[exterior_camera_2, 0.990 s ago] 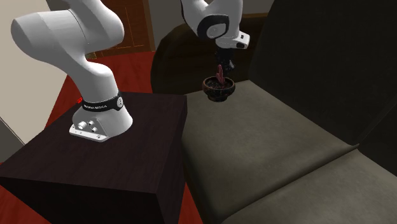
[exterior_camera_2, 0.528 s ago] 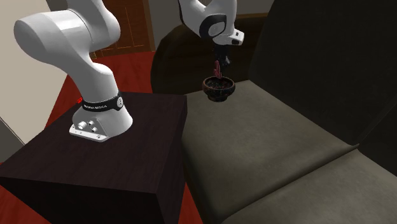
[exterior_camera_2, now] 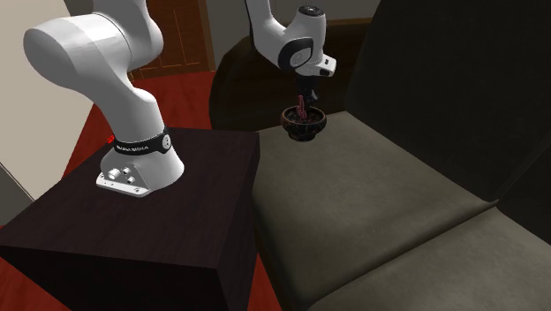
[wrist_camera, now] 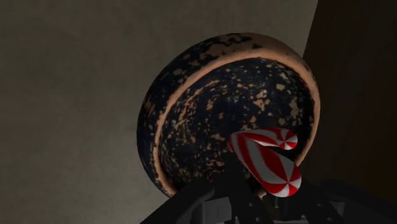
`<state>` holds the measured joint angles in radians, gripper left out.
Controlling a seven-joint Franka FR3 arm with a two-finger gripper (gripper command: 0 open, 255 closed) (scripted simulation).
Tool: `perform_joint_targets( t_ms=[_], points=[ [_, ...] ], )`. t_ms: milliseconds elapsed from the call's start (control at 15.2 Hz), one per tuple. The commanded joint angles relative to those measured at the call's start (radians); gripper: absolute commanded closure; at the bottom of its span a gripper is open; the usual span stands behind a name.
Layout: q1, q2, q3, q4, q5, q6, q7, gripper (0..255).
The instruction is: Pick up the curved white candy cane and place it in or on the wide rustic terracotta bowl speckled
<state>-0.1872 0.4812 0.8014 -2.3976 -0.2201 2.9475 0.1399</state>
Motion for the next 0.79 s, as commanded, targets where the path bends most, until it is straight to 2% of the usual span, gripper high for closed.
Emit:
perform_joint_targets(
  t_ms=[0,264,726],
  points=[
    [0.036,0.023,-0.042,0.007,-0.018,0.022,0.008,255],
    [0.100,0.066,-0.114,0.020,-0.046,0.063,0.019,255],
    [0.100,0.066,-0.114,0.020,-0.045,0.063,0.019,255]
  ],
)
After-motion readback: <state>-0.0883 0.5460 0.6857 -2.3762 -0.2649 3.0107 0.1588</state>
